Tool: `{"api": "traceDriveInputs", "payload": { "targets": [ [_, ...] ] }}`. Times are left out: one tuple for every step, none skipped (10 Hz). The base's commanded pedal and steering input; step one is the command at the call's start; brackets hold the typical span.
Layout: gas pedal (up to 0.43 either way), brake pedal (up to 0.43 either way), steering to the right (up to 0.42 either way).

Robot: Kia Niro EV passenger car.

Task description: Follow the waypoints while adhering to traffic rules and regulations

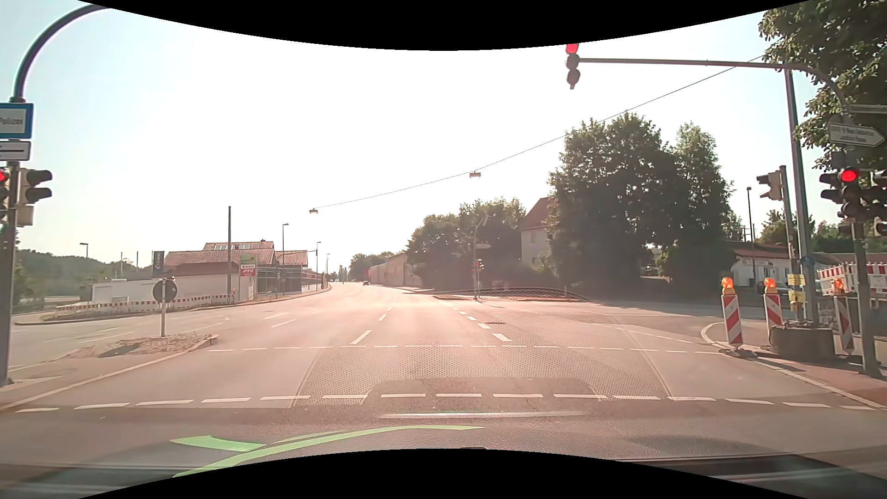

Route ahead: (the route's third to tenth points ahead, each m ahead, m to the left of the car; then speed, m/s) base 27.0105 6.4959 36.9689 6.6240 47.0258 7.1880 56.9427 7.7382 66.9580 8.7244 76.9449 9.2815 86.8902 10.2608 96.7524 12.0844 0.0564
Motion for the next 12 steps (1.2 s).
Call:
{"api": "traceDriveInputs", "payload": {
  "targets": [
    [0.000,0.329,-0.017],
    [0.000,0.329,-0.017],
    [0.000,0.335,-0.017],
    [0.000,0.335,-0.017],
    [0.000,0.329,-0.017],
    [0.000,0.329,-0.017],
    [0.000,0.329,-0.017],
    [0.000,0.329,-0.017],
    [0.000,0.329,-0.017],
    [0.000,0.329,-0.017],
    [0.000,0.329,-0.017],
    [0.000,0.329,-0.017]
  ]
}}
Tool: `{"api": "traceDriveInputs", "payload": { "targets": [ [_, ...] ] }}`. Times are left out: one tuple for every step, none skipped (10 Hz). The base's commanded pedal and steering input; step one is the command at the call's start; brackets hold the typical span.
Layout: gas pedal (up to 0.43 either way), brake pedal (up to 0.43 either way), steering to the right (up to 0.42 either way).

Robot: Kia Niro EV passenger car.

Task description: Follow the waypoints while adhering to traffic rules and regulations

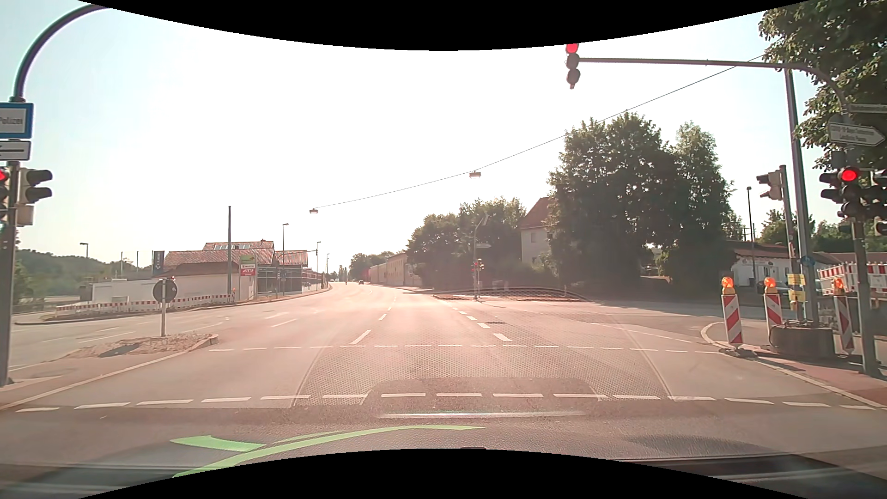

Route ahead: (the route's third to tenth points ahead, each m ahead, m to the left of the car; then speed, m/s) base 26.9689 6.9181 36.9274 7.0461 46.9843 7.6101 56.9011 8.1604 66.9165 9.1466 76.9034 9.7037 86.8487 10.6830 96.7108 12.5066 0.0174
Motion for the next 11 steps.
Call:
{"api": "traceDriveInputs", "payload": {
  "targets": [
    [0.000,0.329,-0.017],
    [0.000,0.329,-0.017],
    [0.000,0.329,-0.017],
    [0.000,0.329,-0.017],
    [0.000,0.329,-0.017],
    [0.000,0.329,-0.017],
    [0.000,0.329,-0.017],
    [0.000,0.329,-0.017],
    [0.000,0.329,-0.017],
    [0.000,0.329,-0.017],
    [0.000,0.329,-0.017]
  ]
}}
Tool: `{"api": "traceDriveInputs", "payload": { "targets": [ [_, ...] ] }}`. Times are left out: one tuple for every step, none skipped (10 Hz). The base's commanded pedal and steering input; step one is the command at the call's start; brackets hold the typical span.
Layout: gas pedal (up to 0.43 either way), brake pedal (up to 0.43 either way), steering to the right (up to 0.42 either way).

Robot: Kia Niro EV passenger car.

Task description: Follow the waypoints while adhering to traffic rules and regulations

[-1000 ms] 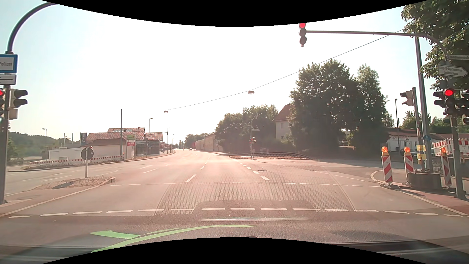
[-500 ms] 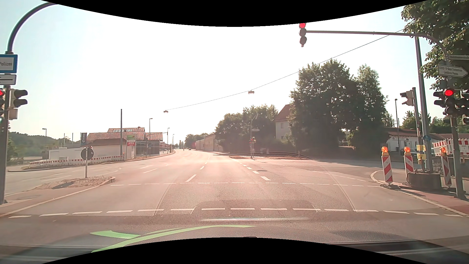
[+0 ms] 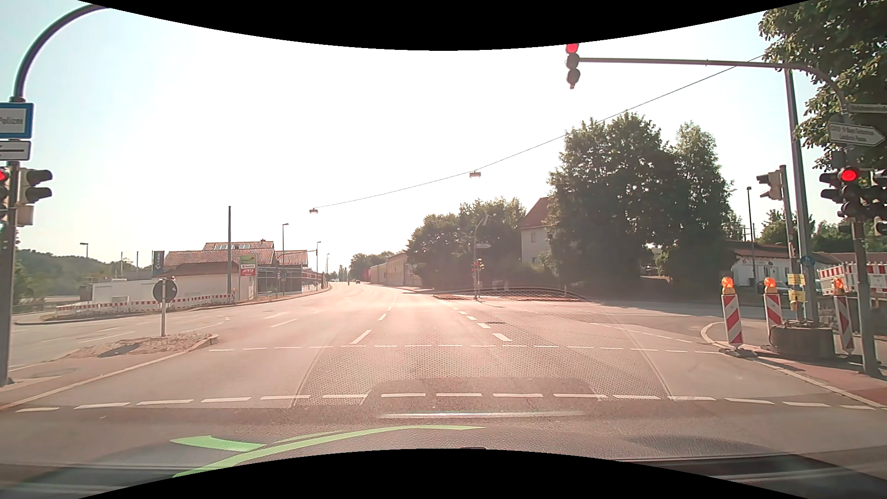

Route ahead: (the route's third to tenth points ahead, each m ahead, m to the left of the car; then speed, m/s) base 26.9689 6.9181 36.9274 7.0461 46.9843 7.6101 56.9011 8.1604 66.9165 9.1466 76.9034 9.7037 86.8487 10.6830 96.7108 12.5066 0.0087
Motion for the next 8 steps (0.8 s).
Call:
{"api": "traceDriveInputs", "payload": {
  "targets": [
    [0.000,0.329,-0.017],
    [0.000,0.329,-0.017],
    [0.000,0.329,-0.017],
    [0.000,0.329,-0.017],
    [0.000,0.329,-0.017],
    [0.000,0.329,-0.017],
    [0.000,0.329,-0.017],
    [0.000,0.329,-0.017]
  ]
}}
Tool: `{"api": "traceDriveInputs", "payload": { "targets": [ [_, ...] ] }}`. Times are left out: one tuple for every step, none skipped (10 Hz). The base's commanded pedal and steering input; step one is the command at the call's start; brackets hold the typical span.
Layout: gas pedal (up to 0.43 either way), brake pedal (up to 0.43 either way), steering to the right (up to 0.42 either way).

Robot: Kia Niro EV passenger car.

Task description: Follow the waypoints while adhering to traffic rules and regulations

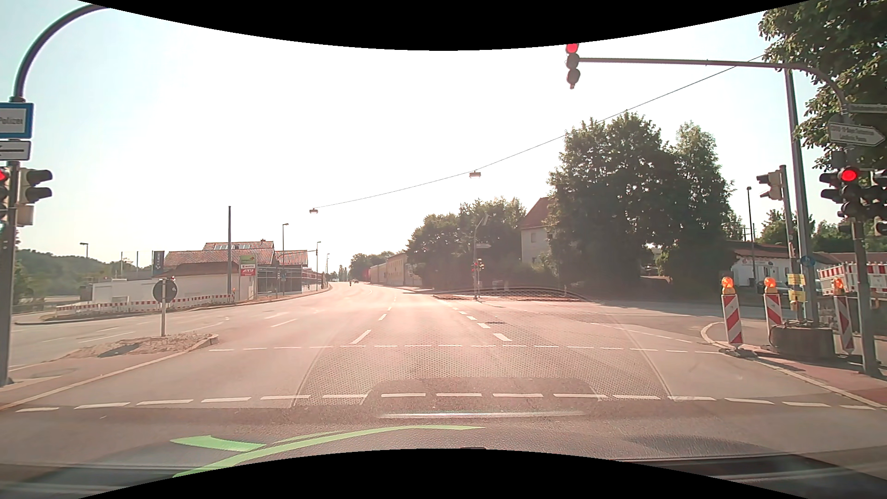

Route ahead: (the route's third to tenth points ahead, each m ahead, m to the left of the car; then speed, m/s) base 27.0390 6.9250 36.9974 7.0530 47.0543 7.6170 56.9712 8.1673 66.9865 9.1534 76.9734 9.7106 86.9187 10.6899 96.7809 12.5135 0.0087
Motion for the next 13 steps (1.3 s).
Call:
{"api": "traceDriveInputs", "payload": {
  "targets": [
    [0.000,0.329,-0.017],
    [0.000,0.329,-0.017],
    [0.000,0.329,-0.017],
    [0.000,0.329,-0.017],
    [0.000,0.329,-0.017],
    [0.000,0.329,-0.017],
    [0.000,0.329,-0.017],
    [0.000,0.329,-0.017],
    [0.000,0.329,-0.017],
    [0.000,0.329,-0.017],
    [0.000,0.329,-0.017],
    [0.000,0.329,-0.017],
    [0.000,0.329,-0.017]
  ]
}}
